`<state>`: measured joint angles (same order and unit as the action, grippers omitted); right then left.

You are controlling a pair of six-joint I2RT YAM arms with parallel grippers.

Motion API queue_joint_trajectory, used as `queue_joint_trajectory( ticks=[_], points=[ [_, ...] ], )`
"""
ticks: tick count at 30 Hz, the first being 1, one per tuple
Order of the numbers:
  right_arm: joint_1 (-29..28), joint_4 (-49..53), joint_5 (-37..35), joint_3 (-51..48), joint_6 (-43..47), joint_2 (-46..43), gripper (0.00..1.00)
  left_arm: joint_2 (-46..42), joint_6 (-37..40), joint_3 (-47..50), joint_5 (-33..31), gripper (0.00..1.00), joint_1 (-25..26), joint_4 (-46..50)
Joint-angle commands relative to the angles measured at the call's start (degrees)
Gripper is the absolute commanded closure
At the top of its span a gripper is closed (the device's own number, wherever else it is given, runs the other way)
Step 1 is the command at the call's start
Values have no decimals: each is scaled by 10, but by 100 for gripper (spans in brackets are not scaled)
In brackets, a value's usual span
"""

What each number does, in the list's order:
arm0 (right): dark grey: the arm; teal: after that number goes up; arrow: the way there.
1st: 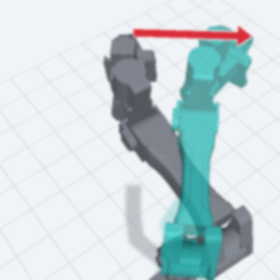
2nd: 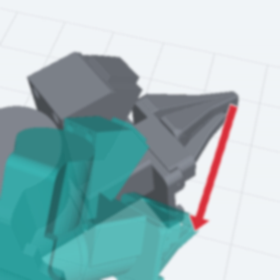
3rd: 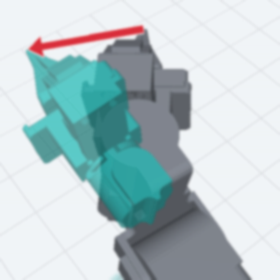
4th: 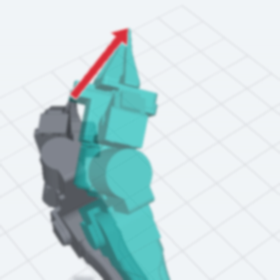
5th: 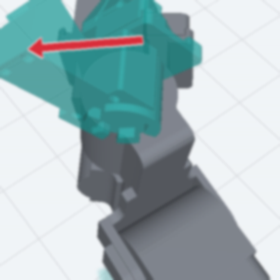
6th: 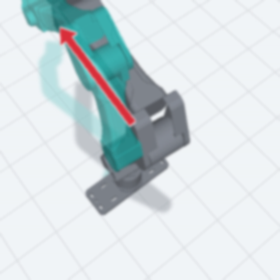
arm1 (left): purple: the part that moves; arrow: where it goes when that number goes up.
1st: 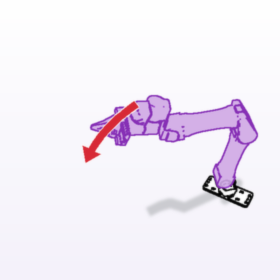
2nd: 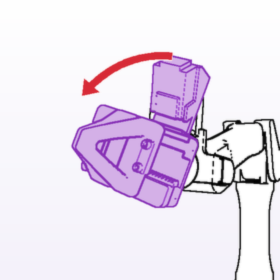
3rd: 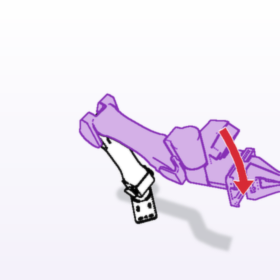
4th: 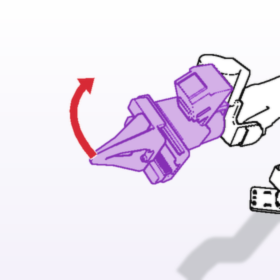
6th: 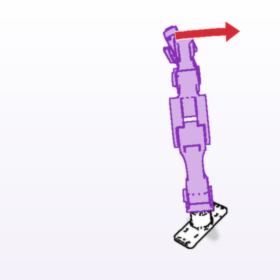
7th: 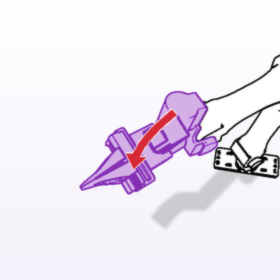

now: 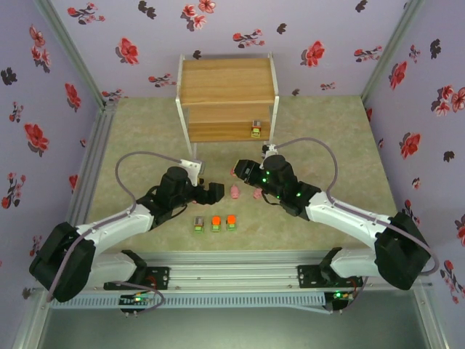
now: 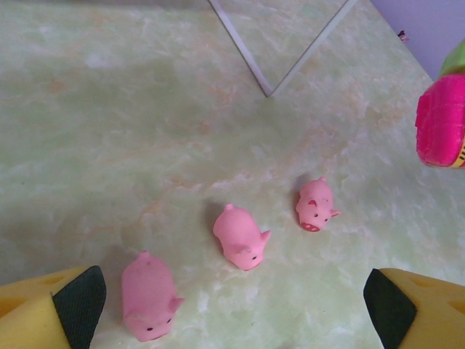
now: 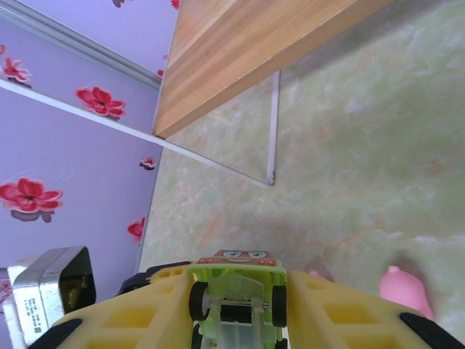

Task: Place and organize the plastic toys onto the shelf

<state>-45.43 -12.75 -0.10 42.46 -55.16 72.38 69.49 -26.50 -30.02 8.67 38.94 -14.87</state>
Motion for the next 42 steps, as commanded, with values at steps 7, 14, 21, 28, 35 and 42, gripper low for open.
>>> queue_joint_trajectory(
  ticks=[7, 14, 21, 28, 35, 42],
  points=[
    [-17, -54, 18, -18, -29, 3, 87, 14, -2, -5, 16, 4, -4, -14],
    [-28, -58, 20, -22, -26, -3, 87, 13, 2, -8, 2, 4, -4, -5],
    [-35, -64, 32, -28, -26, -4, 87, 9, 6, -9, -12, 4, -5, 5],
    [-40, -68, 45, -37, -21, -15, 87, 4, 3, -6, -21, 4, -16, 12],
    [-49, -82, 55, -45, -23, -17, 87, 4, 3, -5, -21, 4, -18, 12],
    [-57, -86, 55, -49, -24, -16, 87, -1, 2, -2, -24, 4, -24, 13]
  ],
)
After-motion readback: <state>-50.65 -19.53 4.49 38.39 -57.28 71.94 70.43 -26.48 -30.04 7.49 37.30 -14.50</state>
